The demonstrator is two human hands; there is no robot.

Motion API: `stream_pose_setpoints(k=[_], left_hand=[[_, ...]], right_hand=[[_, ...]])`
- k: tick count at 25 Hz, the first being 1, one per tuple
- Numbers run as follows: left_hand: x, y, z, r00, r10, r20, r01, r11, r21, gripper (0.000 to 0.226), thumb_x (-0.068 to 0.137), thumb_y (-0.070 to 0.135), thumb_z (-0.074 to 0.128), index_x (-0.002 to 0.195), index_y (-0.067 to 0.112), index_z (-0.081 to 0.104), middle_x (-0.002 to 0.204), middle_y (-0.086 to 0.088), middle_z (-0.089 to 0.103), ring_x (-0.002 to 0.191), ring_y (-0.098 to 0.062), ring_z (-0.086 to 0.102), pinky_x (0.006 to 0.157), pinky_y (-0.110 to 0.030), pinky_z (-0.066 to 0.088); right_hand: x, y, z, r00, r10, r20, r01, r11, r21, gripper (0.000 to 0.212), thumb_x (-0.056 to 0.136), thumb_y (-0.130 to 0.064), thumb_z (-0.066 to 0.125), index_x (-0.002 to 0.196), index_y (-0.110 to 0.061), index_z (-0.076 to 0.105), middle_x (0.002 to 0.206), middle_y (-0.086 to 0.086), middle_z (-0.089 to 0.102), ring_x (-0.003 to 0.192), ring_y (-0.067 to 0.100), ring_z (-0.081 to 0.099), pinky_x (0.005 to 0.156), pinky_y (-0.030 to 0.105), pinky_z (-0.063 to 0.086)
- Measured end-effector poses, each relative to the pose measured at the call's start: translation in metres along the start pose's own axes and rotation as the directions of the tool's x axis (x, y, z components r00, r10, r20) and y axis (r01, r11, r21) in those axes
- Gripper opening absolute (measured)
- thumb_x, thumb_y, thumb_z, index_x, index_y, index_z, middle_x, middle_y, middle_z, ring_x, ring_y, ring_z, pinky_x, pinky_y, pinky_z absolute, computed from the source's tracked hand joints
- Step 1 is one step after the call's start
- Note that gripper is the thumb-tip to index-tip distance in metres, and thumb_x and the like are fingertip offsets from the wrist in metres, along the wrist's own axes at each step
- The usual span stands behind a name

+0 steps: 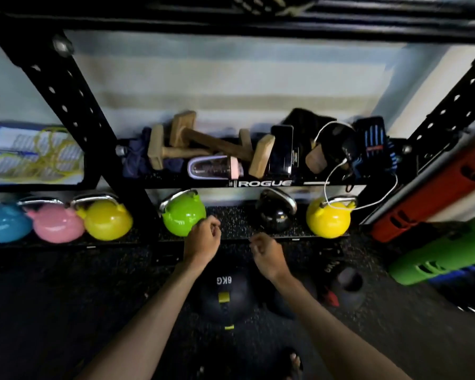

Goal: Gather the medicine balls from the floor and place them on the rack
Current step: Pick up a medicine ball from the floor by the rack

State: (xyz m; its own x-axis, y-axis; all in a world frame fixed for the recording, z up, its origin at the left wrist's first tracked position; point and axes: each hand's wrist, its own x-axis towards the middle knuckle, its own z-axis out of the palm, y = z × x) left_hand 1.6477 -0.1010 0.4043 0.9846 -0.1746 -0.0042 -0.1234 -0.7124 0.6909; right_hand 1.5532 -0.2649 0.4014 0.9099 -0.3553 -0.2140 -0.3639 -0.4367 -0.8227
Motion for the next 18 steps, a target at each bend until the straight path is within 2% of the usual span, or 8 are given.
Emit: stream_pose_setpoints(k=[2,4,7,10,14,16,18], left_hand=[[-0.028,-0.029,0.033,0.986,-0.125,0.11,0.116,0.989,0.09,0.014,0.089,0.011,0.059,0.096,0.018,0.07,0.098,-0.007,0.074,0.096,-0.031,0.069,0.078,-0.042,0.055],[-0.052,-0.054,0.069,0.954,-0.23,0.194,0.197,0.965,0.175,0.015,0.093,0.015,0.057,0.099,0.019,0.069,0.101,-0.008,0.073,0.1,-0.031,0.068,0.081,-0.041,0.055],[-0.077,-0.088,0.113,0.901,-0.353,0.254,0.298,0.927,0.229,0.016,0.095,0.017,0.055,0.102,0.018,0.069,0.102,-0.01,0.073,0.099,-0.033,0.067,0.079,-0.041,0.055],[-0.097,-0.129,0.156,0.873,-0.411,0.264,0.36,0.907,0.221,0.018,0.096,0.015,0.054,0.102,0.015,0.071,0.103,-0.013,0.073,0.099,-0.034,0.067,0.078,-0.037,0.052],[-0.104,-0.211,0.217,0.829,-0.471,0.302,0.417,0.88,0.227,0.02,0.097,0.018,0.051,0.105,0.018,0.07,0.103,-0.008,0.073,0.094,-0.03,0.068,0.076,-0.033,0.049],[-0.099,-0.266,0.252,0.815,-0.487,0.313,0.44,0.873,0.212,0.018,0.097,0.019,0.052,0.103,0.019,0.069,0.1,-0.009,0.073,0.092,-0.029,0.068,0.075,-0.034,0.051],[-0.092,-0.315,0.282,0.813,-0.496,0.304,0.458,0.868,0.19,0.017,0.097,0.02,0.053,0.104,0.018,0.069,0.1,-0.008,0.073,0.091,-0.027,0.068,0.073,-0.031,0.05]], right_hand=[[-0.008,0.049,0.018,0.99,0.113,0.082,-0.111,0.993,-0.033,0.016,0.093,-0.005,0.058,0.105,-0.005,0.069,0.099,0.011,0.075,0.096,0.027,0.07,0.083,0.034,0.053],[-0.011,0.099,0.032,0.97,0.19,0.153,-0.179,0.98,-0.081,0.017,0.093,-0.007,0.057,0.105,-0.008,0.069,0.101,0.011,0.073,0.1,0.03,0.068,0.083,0.033,0.05],[-0.005,0.16,0.056,0.945,0.184,0.272,-0.119,0.964,-0.237,0.022,0.097,-0.009,0.05,0.109,-0.001,0.066,0.109,0.017,0.07,0.105,0.036,0.064,0.079,0.033,0.045],[0.001,0.221,0.086,0.923,0.261,0.283,-0.19,0.949,-0.253,0.022,0.098,-0.013,0.048,0.107,-0.001,0.064,0.106,0.02,0.069,0.103,0.043,0.063,0.08,0.041,0.05],[0.021,0.31,0.153,0.879,0.333,0.342,-0.237,0.926,-0.294,0.023,0.1,-0.016,0.044,0.077,-0.014,0.049,0.087,0.02,0.063,0.09,0.043,0.065,0.067,0.033,0.037],[0.04,0.359,0.194,0.873,0.356,0.335,-0.26,0.918,-0.298,0.025,0.099,-0.016,0.045,0.074,-0.015,0.046,0.082,0.017,0.06,0.088,0.041,0.066,0.066,0.031,0.035],[0.057,0.394,0.223,0.852,0.42,0.312,-0.341,0.898,-0.277,0.024,0.099,-0.017,0.046,0.077,-0.012,0.05,0.083,0.014,0.059,0.092,0.041,0.067,0.068,0.033,0.039]])
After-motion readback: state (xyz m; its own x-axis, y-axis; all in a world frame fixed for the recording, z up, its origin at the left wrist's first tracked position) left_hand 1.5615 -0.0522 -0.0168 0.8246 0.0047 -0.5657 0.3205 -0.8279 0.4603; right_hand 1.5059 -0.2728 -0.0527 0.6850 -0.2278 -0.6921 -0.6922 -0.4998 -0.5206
